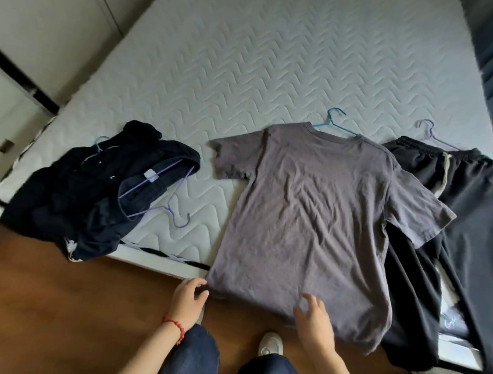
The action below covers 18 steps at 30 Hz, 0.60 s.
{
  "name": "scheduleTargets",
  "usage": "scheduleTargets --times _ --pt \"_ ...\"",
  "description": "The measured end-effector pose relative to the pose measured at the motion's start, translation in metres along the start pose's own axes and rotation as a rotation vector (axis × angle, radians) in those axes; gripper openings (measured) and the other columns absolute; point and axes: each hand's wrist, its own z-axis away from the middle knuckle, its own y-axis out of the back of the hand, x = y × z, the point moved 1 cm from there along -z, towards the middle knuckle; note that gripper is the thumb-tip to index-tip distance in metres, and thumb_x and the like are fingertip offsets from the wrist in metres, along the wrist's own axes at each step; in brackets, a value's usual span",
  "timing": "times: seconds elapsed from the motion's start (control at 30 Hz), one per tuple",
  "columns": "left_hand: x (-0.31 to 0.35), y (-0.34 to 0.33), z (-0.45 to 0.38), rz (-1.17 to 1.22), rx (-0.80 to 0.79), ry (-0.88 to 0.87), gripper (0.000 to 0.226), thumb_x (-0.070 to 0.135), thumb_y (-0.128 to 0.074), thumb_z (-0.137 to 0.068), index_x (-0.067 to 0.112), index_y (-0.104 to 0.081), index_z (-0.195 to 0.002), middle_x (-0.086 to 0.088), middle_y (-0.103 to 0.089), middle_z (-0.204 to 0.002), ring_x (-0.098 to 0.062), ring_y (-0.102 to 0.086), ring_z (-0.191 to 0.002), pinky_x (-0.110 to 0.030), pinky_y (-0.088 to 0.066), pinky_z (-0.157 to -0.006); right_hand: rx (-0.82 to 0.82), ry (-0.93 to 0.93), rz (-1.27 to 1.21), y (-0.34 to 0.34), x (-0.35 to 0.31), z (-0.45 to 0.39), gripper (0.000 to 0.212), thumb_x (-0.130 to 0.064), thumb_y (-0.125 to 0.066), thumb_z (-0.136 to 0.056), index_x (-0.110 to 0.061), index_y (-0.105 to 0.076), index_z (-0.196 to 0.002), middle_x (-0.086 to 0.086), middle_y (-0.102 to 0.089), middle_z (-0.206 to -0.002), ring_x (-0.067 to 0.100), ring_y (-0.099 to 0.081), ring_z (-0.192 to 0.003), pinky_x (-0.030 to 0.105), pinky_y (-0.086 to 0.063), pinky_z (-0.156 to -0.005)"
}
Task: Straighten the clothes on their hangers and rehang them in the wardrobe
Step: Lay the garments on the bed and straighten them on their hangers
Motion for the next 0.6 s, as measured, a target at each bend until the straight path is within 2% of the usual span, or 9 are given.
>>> scheduleTargets --times 0.13,0.3,0.47,0.6 --pt "-0.029 0.052 -0.019 0.070 0.059 0.001 0.021 0.005 -0.059 -0.084 0.006 -0.064 -0.104 -0.011 -0.062 -0.107 -0.025 -0.057 -0.104 -0.031 -0.043 -0.093 -0.071 0.160 0.087 -0.030 -0.075 0.000 0.040 -0.030 -0.046 -0.095 -0.021 -0.043 -0.134 0.000 -0.045 -0.138 0.019 -0.048 -0.123 0.029 -0.039 -0.095" --pt "-0.088 0.120 -0.058 0.139 0.085 0.039 0.021 0.007 -0.055 -0.087 0.008 -0.061 -0.108 -0.008 -0.057 -0.111 -0.024 -0.054 -0.109 -0.030 -0.043 -0.095 -0.100 0.237 0.142 -0.082 -0.175 -0.025 0.040 -0.028 -0.047 -0.095 -0.018 -0.045 -0.133 0.003 -0.049 -0.135 0.021 -0.050 -0.121 0.031 -0.042 -0.095" --pt "-0.144 0.184 -0.096 0.087 0.129 0.053 0.027 0.011 -0.052 -0.090 0.009 -0.057 -0.116 -0.007 -0.054 -0.119 -0.022 -0.051 -0.114 -0.028 -0.040 -0.095 -0.146 0.288 0.177 -0.141 -0.270 -0.057 0.039 -0.025 -0.051 -0.093 -0.016 -0.049 -0.131 0.008 -0.054 -0.131 0.025 -0.054 -0.118 0.032 -0.043 -0.092" --pt "-0.175 0.214 -0.122 0.009 0.216 0.069 0.029 0.008 -0.059 -0.085 0.005 -0.059 -0.115 -0.013 -0.058 -0.115 -0.029 -0.053 -0.112 -0.036 -0.044 -0.096 -0.176 0.311 0.221 -0.167 -0.321 -0.077 0.039 -0.022 -0.051 -0.093 -0.016 -0.048 -0.131 0.008 -0.054 -0.131 0.025 -0.055 -0.117 0.031 -0.044 -0.092"
